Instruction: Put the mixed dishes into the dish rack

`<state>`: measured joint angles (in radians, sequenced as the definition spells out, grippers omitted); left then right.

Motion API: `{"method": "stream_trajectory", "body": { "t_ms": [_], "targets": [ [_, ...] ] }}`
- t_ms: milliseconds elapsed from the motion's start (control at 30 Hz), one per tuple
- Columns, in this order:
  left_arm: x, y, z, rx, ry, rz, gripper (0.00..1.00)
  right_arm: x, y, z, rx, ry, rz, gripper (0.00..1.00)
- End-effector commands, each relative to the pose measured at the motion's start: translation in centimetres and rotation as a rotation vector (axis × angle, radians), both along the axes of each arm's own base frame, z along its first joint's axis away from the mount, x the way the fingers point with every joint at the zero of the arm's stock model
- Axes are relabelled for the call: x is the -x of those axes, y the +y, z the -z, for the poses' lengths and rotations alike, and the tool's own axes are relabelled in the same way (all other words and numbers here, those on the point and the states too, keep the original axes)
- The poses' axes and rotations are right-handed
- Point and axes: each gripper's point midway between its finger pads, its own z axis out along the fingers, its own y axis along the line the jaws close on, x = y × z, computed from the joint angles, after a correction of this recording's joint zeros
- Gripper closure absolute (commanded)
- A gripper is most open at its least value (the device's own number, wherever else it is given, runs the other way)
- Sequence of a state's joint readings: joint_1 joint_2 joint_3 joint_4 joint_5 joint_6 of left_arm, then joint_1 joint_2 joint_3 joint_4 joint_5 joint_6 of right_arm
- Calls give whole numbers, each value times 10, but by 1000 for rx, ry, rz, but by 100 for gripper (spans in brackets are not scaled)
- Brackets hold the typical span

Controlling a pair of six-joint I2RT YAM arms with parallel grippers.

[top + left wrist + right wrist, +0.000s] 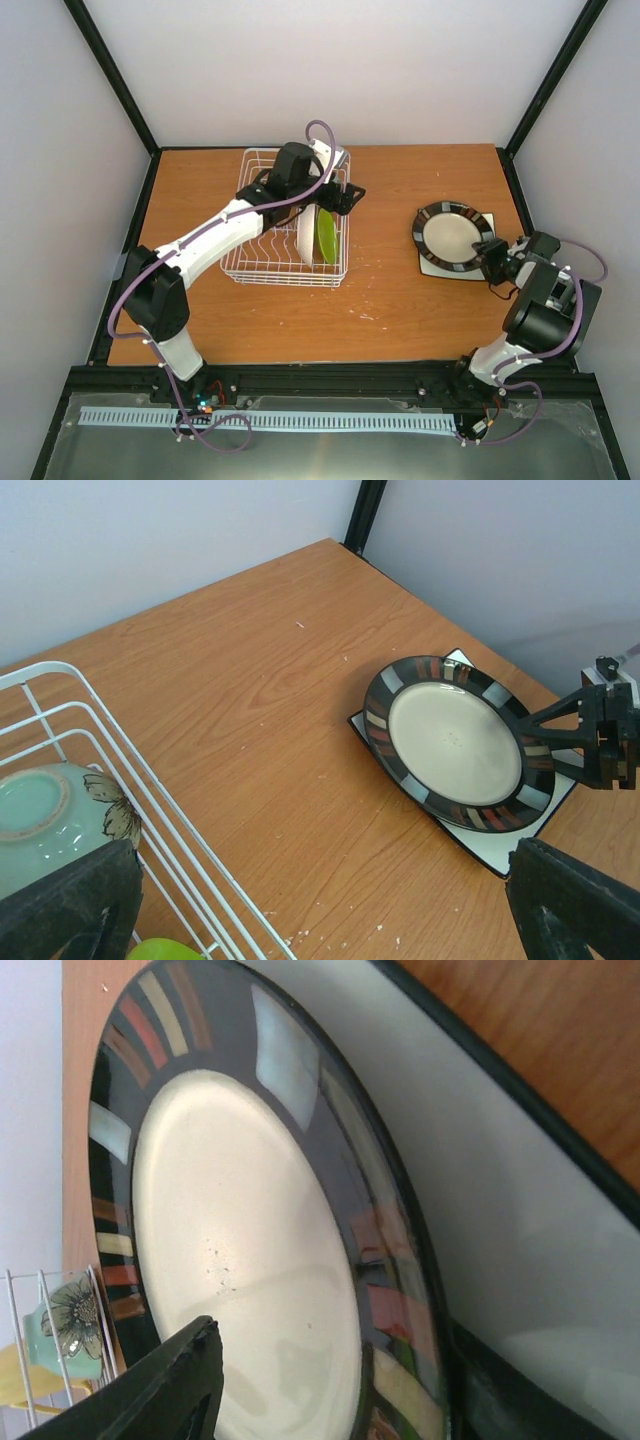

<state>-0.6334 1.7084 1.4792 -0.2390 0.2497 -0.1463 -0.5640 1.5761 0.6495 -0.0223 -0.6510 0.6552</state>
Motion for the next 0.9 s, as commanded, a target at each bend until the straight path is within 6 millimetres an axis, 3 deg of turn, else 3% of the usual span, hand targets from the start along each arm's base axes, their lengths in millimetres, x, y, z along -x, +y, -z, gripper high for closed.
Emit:
{"method": "stream_trajectory", "body": {
  "t_ms": [0,100,367,567,867],
  "targets": [
    [-9,4,-12,5,-49,-14,0,-12,6,10,10,24,-7,47],
    [-10,5,-10,0,-45,-17,0,-17,12,16,4,35,-24,56],
    [-11,7,-4,-7,-31,-25,0,-16,22,30,-20,43,-53,97],
    [-10,0,-5,18,-25,10,0,-16,28,19,-28,-22,-65,97],
    [-8,-20,-2,64,30,94,0,-20,46,-27,-93,-228,-116,97]
  ]
}}
